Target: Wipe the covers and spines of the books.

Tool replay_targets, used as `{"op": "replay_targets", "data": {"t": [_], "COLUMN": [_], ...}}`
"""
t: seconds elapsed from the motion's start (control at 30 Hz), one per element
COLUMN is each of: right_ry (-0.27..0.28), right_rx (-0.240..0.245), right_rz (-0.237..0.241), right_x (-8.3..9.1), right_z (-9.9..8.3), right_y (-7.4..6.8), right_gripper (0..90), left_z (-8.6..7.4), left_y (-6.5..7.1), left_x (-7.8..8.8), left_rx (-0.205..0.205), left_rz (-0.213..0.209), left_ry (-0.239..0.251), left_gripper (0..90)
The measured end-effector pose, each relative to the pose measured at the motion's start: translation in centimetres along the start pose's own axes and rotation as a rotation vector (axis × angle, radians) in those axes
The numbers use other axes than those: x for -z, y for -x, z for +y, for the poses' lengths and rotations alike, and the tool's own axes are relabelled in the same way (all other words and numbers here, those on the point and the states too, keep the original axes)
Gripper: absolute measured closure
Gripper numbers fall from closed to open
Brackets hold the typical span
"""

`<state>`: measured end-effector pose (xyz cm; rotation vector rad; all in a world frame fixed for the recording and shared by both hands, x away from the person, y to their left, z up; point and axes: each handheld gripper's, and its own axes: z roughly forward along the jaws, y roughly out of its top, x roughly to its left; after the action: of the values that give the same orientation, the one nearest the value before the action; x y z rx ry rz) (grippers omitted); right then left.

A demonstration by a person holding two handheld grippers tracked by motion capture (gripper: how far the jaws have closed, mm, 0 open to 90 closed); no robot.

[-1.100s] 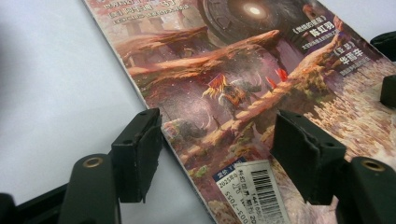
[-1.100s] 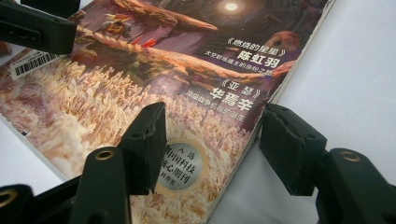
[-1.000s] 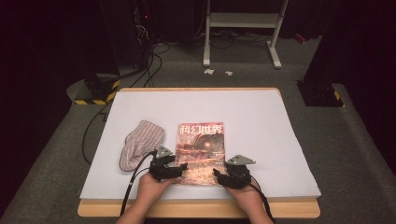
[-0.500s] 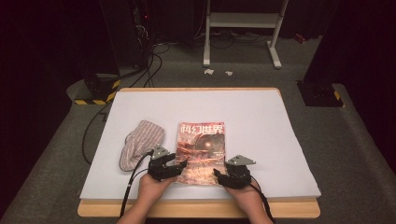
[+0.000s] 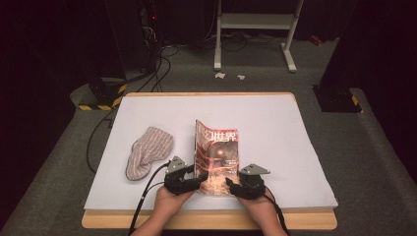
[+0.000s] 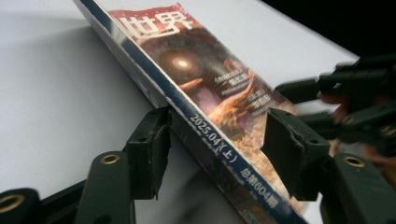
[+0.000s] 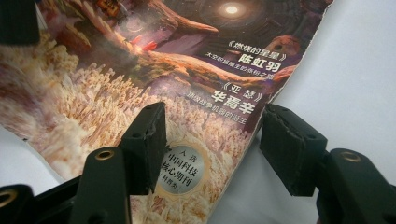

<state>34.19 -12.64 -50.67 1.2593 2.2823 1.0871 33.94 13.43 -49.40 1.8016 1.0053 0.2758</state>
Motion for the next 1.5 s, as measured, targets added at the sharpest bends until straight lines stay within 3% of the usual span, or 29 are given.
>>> {"op": "replay_targets", "data": {"t": [0.3,0.37,0.4,0.5,0.6,0.73,0.9,1.03,1.17,1.23,1.5], "right_ry": [0.009,0.006,0.005,0.047,0.114,0.157,0.142,0.125,0.119,0.099,0.07], "right_rx": [0.005,-0.001,-0.004,0.059,0.079,0.134,0.225,0.252,0.269,0.29,0.291], "right_rz": [-0.005,0.003,-0.009,-0.073,-0.032,0.061,0.139,0.161,0.163,0.16,0.076], "right_x": [0.0,0.0,0.0,0.6,1.9,2.8,2.4,1.6,1.0,0.1,-1.7], "right_z": [-0.1,-0.1,-0.1,-0.1,0.4,0.5,0.5,0.4,0.5,0.5,0.9], "right_y": [0.0,0.1,0.1,-0.1,-0.5,-2.2,-4.7,-5.7,-6.4,-7.5,-7.9], "right_gripper": [40.4,36.8,34.0,33.3,33.5,33.1,30.8,29.9,29.4,29.5,26.4], "left_z": [0.3,0.2,0.2,0.3,0.2,0.2,0.3,0.5,0.6,0.7,0.5], "left_y": [0.0,0.0,-0.1,0.0,0.2,0.1,0.0,0.0,0.2,0.5,0.3], "left_x": [1.0,1.1,1.1,1.1,1.1,1.1,1.0,1.1,1.1,1.2,1.3], "left_rx": [-0.013,-0.009,-0.004,-0.002,-0.005,-0.006,-0.003,-0.003,0.001,-0.005,0.009], "left_rz": [0.009,0.007,0.001,-0.013,-0.015,-0.018,-0.024,-0.023,-0.03,-0.034,-0.034], "left_ry": [-0.004,-0.004,-0.008,-0.013,-0.014,-0.015,-0.016,-0.02,-0.018,-0.018,-0.027], "left_gripper": [38.2,38.7,38.9,38.8,38.7,38.7,38.7,38.7,38.7,38.6,38.8]}}
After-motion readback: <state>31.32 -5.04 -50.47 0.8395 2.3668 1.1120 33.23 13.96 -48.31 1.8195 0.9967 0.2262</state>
